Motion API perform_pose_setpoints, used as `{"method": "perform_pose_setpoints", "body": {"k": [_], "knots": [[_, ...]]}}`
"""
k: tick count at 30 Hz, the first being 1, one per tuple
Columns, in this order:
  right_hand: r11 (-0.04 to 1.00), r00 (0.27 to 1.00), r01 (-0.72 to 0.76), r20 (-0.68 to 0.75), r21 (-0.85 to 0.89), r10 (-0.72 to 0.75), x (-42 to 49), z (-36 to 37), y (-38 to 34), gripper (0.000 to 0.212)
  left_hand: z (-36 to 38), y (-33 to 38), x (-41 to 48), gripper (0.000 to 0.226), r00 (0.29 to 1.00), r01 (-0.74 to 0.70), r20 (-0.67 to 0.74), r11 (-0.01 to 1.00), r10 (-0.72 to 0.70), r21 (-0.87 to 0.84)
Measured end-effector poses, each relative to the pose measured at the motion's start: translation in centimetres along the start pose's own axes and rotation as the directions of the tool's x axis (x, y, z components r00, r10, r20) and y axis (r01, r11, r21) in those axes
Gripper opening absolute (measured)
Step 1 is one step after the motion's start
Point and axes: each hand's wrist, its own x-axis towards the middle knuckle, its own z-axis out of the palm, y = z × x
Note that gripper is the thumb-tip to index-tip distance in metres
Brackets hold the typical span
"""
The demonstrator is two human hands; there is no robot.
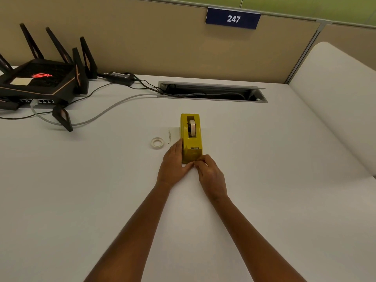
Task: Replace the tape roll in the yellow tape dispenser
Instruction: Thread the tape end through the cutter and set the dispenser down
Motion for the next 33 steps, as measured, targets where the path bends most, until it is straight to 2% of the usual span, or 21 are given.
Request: {"method": "perform_pose_setpoints", "body": {"k": [4,14,22,27,33], "knots": [[0.996,0.998,0.049,0.034,-0.075,-0.047,-0.3,-0.2,0.2,0.014,-0.1,0.0,-0.2,0.078,1.000,-0.003,0.000,0.999,0.003,0.050],[0.996,0.997,-0.042,0.062,-0.074,0.046,-0.4,-0.8,1.5,0.018,-0.9,-0.3,-1.0,0.060,0.999,-0.012,0.039,0.979,0.005,0.204],[0.981,0.985,-0.148,0.066,-0.128,0.157,2.5,-2.6,4.0,0.022,-1.4,-1.3,-0.5,0.051,0.993,0.120,-0.028,0.909,-0.118,0.399],[0.963,0.974,-0.153,0.131,-0.224,0.185,4.6,-2.5,5.0,0.032,-1.2,-0.9,0.4,0.049,0.994,0.105,-0.014,0.872,-0.112,0.477],[0.928,0.929,-0.132,0.284,-0.348,0.238,5.8,-1.7,6.4,0.047,-1.1,-1.3,1.7,0.052,0.990,0.109,0.018,0.833,-0.140,0.543]]}}
